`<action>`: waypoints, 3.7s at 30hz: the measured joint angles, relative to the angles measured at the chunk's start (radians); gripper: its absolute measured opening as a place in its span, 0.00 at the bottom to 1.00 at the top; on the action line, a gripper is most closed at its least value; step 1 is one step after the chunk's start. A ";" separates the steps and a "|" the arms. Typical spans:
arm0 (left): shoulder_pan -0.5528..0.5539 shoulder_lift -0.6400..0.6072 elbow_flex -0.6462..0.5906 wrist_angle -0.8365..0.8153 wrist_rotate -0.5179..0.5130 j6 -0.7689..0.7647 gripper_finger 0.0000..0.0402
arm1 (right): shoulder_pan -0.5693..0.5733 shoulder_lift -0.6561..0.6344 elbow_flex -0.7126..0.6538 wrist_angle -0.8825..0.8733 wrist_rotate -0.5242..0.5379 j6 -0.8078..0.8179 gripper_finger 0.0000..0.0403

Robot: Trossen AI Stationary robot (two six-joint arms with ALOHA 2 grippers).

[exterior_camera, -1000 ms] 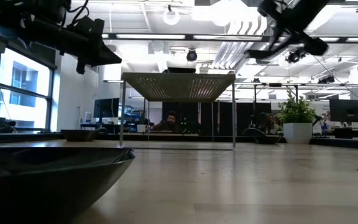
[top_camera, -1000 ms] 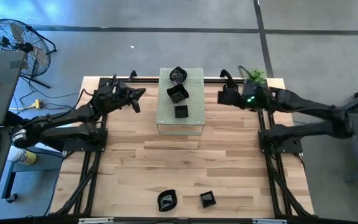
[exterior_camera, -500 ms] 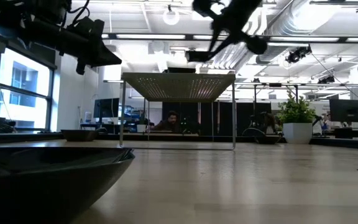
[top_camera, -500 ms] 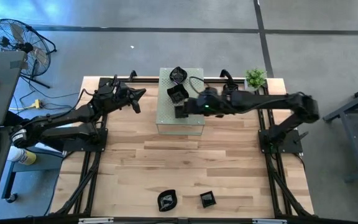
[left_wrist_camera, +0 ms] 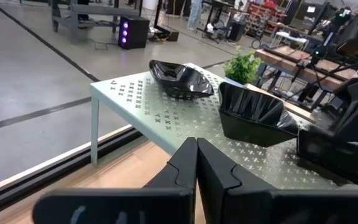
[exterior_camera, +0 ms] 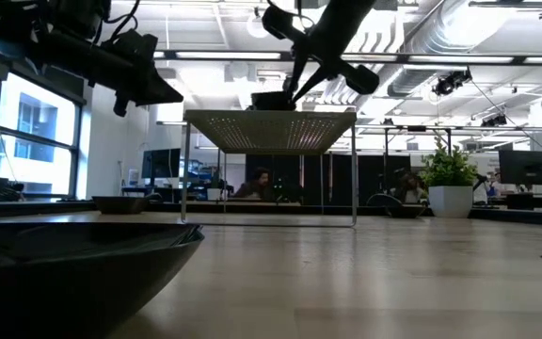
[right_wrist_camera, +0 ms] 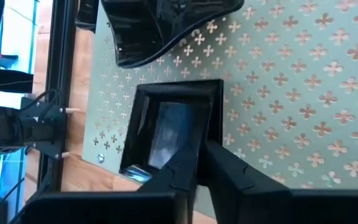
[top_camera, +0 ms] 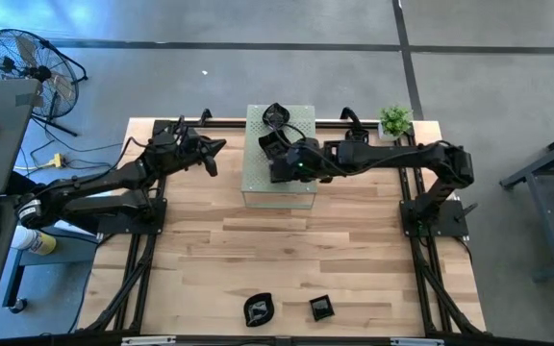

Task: Pick & Place Mini shaped plates
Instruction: Stack the top black square plate on top of the black square plate on the shelf, then stack the black leaf-shaped plate on top of the black leaf-shaped plate on the shelf

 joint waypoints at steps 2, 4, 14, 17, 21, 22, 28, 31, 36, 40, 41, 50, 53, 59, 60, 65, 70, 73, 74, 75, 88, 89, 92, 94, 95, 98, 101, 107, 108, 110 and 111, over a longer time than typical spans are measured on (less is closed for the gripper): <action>0.000 0.000 0.000 0.000 0.014 0.000 0.00 | 0.000 0.000 0.000 0.000 0.007 -0.001 0.11; 0.000 0.000 0.000 0.000 0.023 0.000 0.00 | 0.000 0.000 0.000 0.000 0.006 -0.007 0.15; 0.000 0.000 0.000 -0.026 -0.005 0.000 0.00 | -0.065 -0.110 0.001 -0.076 0.008 -0.195 0.23; 0.000 0.000 0.000 -0.027 -0.008 0.000 0.00 | -0.111 -0.168 -0.003 -0.150 0.009 -0.295 0.16; 0.000 0.000 0.000 -0.029 -0.006 0.000 0.00 | -0.182 -0.267 -0.105 -0.116 0.001 -0.390 0.02; 0.000 0.000 0.000 -0.029 -0.005 0.000 0.00 | -0.200 -0.295 -0.150 -0.082 -0.001 -0.398 0.02; -0.001 0.000 0.000 -0.028 -0.005 0.000 0.00 | -0.315 -0.463 -0.487 0.150 -0.066 -0.338 0.01; 0.000 0.000 0.000 -0.028 -0.005 0.000 0.00 | -0.371 -0.507 -0.645 0.189 -0.052 -0.238 0.02; -0.001 0.000 0.000 -0.028 -0.004 -0.002 0.00 | -0.456 -0.515 -0.832 0.308 -0.005 -0.143 0.03; -0.001 0.000 0.000 -0.028 -0.004 -0.011 0.00 | -0.522 -0.514 -0.941 0.462 0.058 -0.076 0.07; -0.001 0.000 0.000 -0.028 -0.004 -0.011 0.00 | -0.539 -0.514 -0.962 0.488 0.076 -0.057 0.10; -0.001 0.000 0.000 -0.028 -0.005 -0.007 0.00 | -0.692 -0.496 -1.076 0.692 0.169 0.009 0.29; -0.001 0.000 0.000 -0.028 -0.005 -0.007 0.00 | -0.724 -0.457 -1.075 0.754 0.151 -0.026 0.31; -0.001 0.000 0.001 -0.029 -0.006 -0.005 0.00 | -0.738 -0.339 -1.076 0.771 0.149 0.002 0.28; -0.001 0.000 0.001 -0.028 -0.006 -0.005 0.00 | -0.738 -0.320 -1.077 0.789 0.150 0.003 0.28; -0.001 0.000 0.001 -0.029 -0.006 -0.005 0.00 | -0.738 -0.240 -1.077 0.884 0.148 0.015 0.28; -0.001 0.000 0.001 -0.029 -0.006 -0.007 0.00 | -0.738 -0.200 -1.075 0.933 0.153 0.025 0.22; -0.001 0.000 0.001 -0.032 -0.007 -0.007 0.00 | -0.738 -0.198 -1.075 0.930 0.162 0.035 0.15; -0.001 0.000 0.001 -0.036 -0.007 -0.007 0.00 | -0.738 -0.197 -1.075 0.929 0.164 0.035 0.12; -0.001 0.000 0.001 -0.043 -0.007 -0.007 0.00 | -0.738 -0.197 -1.075 0.929 0.164 0.035 0.09; -0.001 0.000 0.001 -0.074 -0.007 -0.008 0.00 | -0.727 -0.350 -1.075 0.927 0.141 -0.004 0.01; -0.001 0.000 0.001 -0.074 -0.007 -0.008 0.00 | -0.718 -0.377 -1.075 0.927 0.144 -0.004 0.01; -0.001 0.000 0.001 -0.074 -0.011 -0.008 0.00 | -0.672 -0.457 -1.068 0.924 0.149 -0.014 0.01; -0.001 0.000 0.001 -0.074 -0.018 -0.008 0.00 | -0.635 -0.500 -1.047 0.913 0.154 -0.024 0.01; -0.001 0.000 0.001 -0.074 -0.019 -0.008 0.00 | -0.615 -0.517 -1.030 0.906 0.162 -0.029 0.01; -0.001 0.000 0.001 -0.074 -0.021 -0.008 0.00 | -0.556 -0.555 -0.947 0.857 0.200 -0.081 0.01; -0.001 0.000 0.001 -0.074 -0.021 -0.008 0.00 | -0.512 -0.561 -0.824 0.801 0.230 -0.190 0.01; -0.001 0.000 0.001 -0.074 -0.022 -0.015 0.00 | -0.496 -0.480 -0.499 0.629 0.197 -0.408 0.01; -0.001 0.000 0.001 -0.074 -0.023 -0.013 0.00 | -0.500 -0.448 -0.439 0.583 0.178 -0.431 0.01; -0.001 0.000 0.001 -0.073 -0.025 -0.008 0.00 | -0.509 -0.374 -0.329 0.503 0.128 -0.468 0.00; -0.001 0.000 0.001 -0.074 -0.025 -0.008 0.00 | -0.513 -0.332 -0.276 0.478 0.096 -0.480 0.00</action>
